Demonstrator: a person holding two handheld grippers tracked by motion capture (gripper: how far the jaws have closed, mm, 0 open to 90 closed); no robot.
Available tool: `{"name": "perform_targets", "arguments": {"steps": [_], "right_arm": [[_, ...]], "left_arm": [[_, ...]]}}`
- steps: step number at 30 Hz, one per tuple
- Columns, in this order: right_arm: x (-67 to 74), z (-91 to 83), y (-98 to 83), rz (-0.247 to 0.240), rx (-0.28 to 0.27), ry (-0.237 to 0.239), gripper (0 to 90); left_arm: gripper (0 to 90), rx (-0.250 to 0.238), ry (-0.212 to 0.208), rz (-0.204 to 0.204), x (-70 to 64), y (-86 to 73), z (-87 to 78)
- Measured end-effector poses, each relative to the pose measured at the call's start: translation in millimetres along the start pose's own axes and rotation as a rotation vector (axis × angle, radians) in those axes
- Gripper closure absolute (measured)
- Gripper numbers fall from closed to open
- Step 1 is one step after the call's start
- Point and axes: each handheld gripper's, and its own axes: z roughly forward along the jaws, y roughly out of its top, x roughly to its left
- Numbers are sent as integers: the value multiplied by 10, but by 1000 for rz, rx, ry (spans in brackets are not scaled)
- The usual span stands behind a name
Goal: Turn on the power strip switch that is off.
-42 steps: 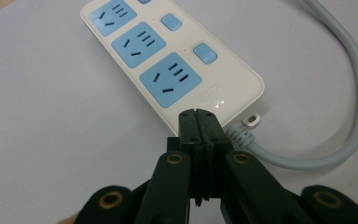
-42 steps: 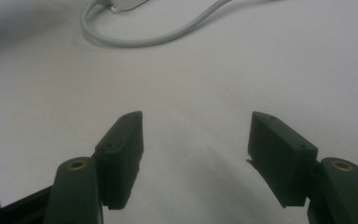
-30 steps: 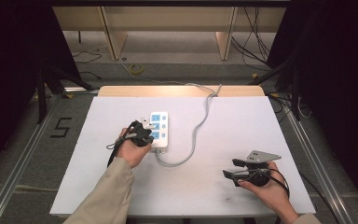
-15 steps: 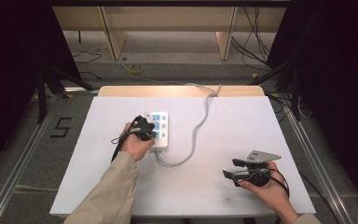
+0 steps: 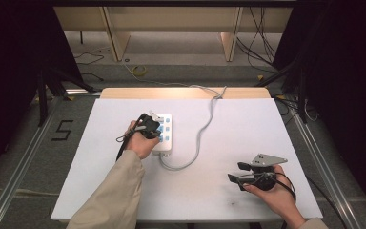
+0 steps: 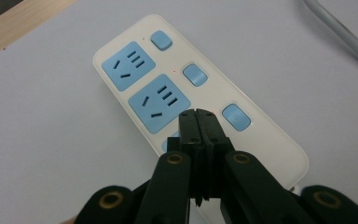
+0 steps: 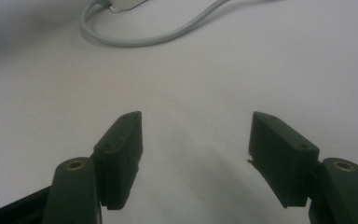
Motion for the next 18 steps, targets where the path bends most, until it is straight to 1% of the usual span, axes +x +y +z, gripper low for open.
{"name": "perform_targets", "arguments": {"steps": [1,3,8,14,18], "right_arm": [[0,1,0,-1,0,1,360],[0,0,0,-1,0,0,360],[-3,-1,0,-1,-3,0,360],[-2,-1,2,1,-4,0,360],[-3,-2,1,0,-3,0,360]], "left_arm": [[897,5,-2,3,3,13,0],[897,0,1,2,5,37,13],[897,8,6,6,22,54,37],[897,1,13,10,37,104,43],[897,5,16,11,51,137,52]]}}
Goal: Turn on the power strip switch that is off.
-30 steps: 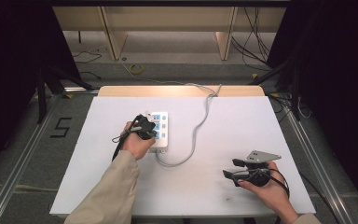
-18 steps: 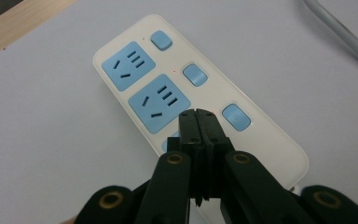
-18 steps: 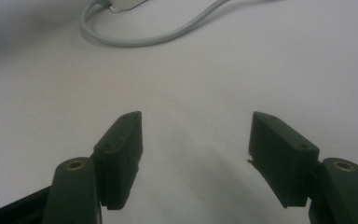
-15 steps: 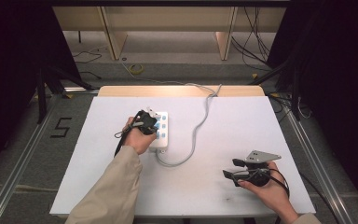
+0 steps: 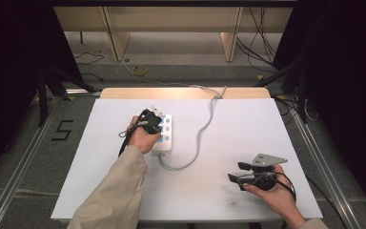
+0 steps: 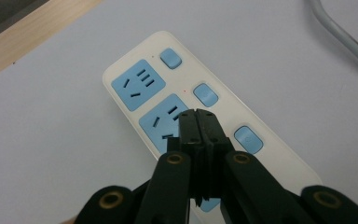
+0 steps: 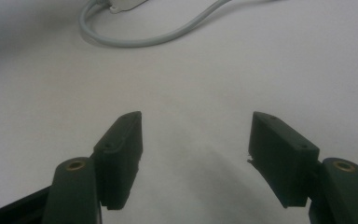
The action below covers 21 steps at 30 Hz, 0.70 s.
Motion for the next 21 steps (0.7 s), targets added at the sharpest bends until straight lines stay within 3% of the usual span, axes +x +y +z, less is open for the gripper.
{"name": "perform_targets", "arguments": {"steps": [9,21], "right_arm": [[-6,-2,0,-1,-2,0,360],[-14,-4,-4,7,-4,-3,359]], "left_arm": [[897,9,-2,-4,22,31,53],[897,7,-1,3,49,211,57]]}}
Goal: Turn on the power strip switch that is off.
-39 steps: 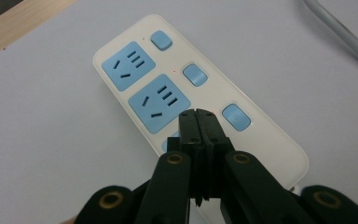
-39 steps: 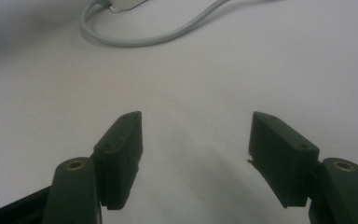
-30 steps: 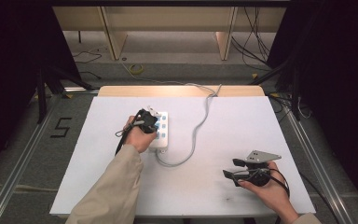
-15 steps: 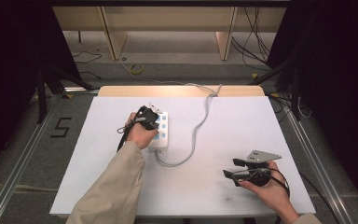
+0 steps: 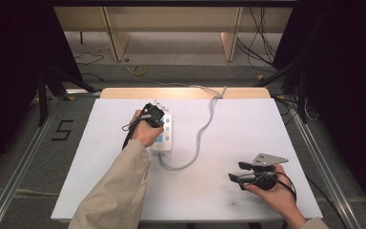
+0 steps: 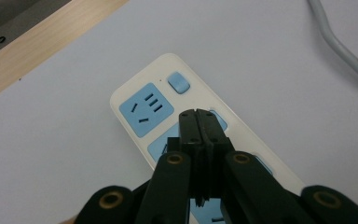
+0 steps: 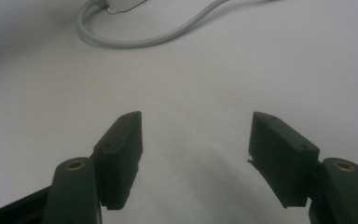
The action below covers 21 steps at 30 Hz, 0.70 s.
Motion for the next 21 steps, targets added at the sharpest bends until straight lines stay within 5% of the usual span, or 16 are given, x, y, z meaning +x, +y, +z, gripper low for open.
{"name": "perform_targets", "arguments": {"steps": [21], "right_arm": [[-3,-2,3,-3,-2,2,359]], "left_arm": [[897,0,37,29,59,161,110]]}}
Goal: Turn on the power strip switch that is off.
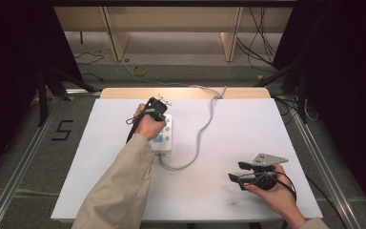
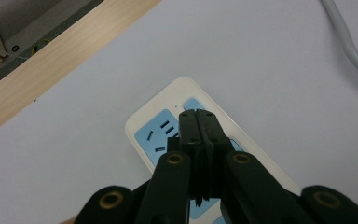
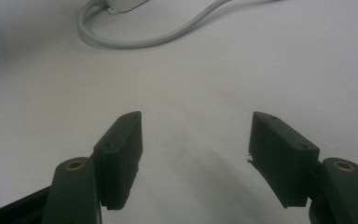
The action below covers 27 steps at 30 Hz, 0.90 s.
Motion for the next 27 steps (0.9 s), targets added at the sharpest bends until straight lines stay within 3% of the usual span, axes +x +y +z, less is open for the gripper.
{"name": "perform_targets", "arguments": {"steps": [14,27], "right_arm": [[-7,-12,1,3,-2,-1,359],[-7,-12,1,2,-1,-1,359]], "left_arm": [[897,3,0,10,20,46,158],[897,-4,4,-10,39,64,239]]}}
